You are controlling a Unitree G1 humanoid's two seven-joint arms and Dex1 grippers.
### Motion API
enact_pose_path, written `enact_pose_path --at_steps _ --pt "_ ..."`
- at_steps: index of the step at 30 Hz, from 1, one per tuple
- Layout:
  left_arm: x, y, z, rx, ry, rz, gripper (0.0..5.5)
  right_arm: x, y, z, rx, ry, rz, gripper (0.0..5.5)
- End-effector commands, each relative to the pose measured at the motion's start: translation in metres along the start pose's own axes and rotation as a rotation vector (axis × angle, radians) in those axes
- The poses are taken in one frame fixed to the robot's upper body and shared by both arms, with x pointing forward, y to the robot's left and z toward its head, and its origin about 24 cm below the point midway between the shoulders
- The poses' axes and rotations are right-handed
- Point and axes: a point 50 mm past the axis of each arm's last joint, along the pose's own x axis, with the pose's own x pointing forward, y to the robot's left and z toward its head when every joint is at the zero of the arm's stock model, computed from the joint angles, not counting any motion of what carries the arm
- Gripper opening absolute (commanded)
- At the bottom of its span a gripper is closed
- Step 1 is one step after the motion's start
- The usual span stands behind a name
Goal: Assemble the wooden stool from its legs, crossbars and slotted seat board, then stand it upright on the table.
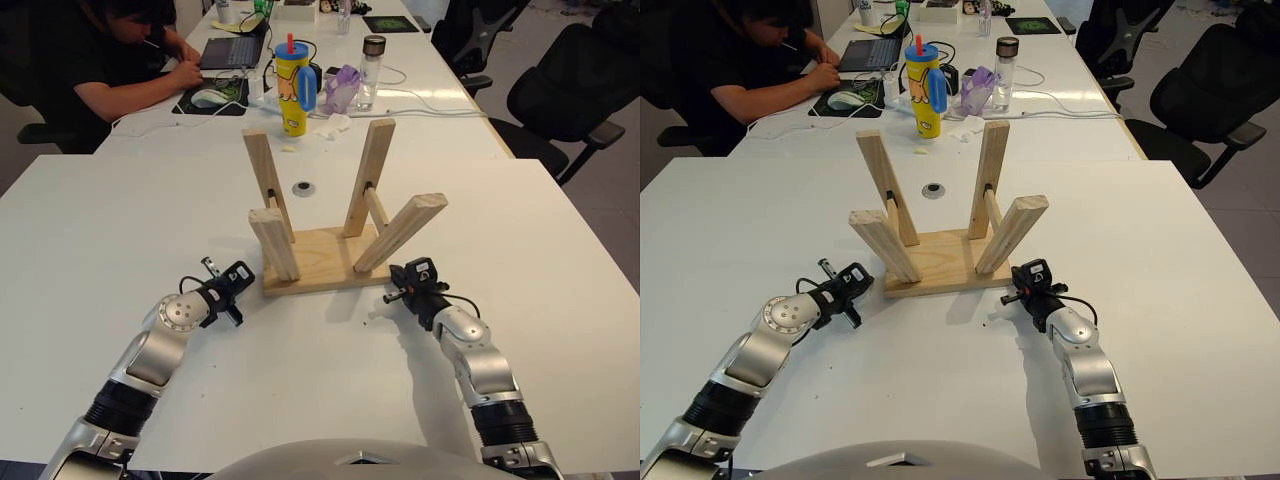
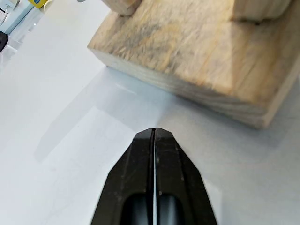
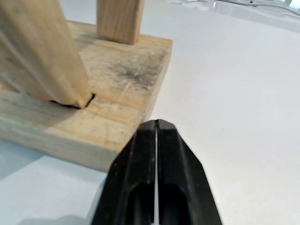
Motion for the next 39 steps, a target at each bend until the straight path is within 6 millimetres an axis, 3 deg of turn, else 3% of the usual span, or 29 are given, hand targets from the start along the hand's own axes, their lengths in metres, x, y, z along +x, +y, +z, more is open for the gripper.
enact_pose_path --at_steps 1,6,9,13,16,20,26,31,35,39 --pt "0.008 -0.065 -0.03 -0.158 0.152 -0.282 0.01 0.003 0.018 -0.003 0.019 0.021 0.088 0.0" --pt "0.004 -0.072 -0.01 -0.264 0.078 -0.374 0.01 0.003 0.029 0.0 0.057 0.028 0.138 0.0" --pt "0.002 -0.068 0.019 -0.419 -0.09 -0.424 0.01 0.001 0.041 0.01 0.141 -0.002 0.229 0.0" --pt "-0.02 -0.056 0.071 -0.589 -0.364 -0.578 0.01 -0.012 0.064 0.05 0.266 -0.106 0.449 0.0" --pt "-0.044 -0.049 0.103 -0.652 -0.531 -0.777 0.01 -0.034 0.085 0.081 0.252 -0.137 0.749 0.0" --pt "-0.067 -0.036 0.133 -0.662 -0.688 -0.924 0.01 -0.055 0.085 0.112 0.266 -0.135 0.981 0.0" --pt "-0.085 -0.015 0.147 -0.659 -0.789 -0.964 0.01 -0.076 0.068 0.145 0.275 -0.208 1.148 0.0" --pt "-0.094 -0.005 0.15 -0.631 -0.789 -0.965 0.01 -0.074 0.052 0.16 0.277 -0.244 1.119 0.0" --pt "-0.09 -0.009 0.142 -0.628 -0.714 -0.947 0.01 -0.063 0.042 0.155 0.288 -0.214 1.017 0.0" --pt "-0.08 -0.025 0.123 -0.545 -0.516 -0.881 0.01 -0.027 0.018 0.121 0.158 -0.067 0.633 0.0"
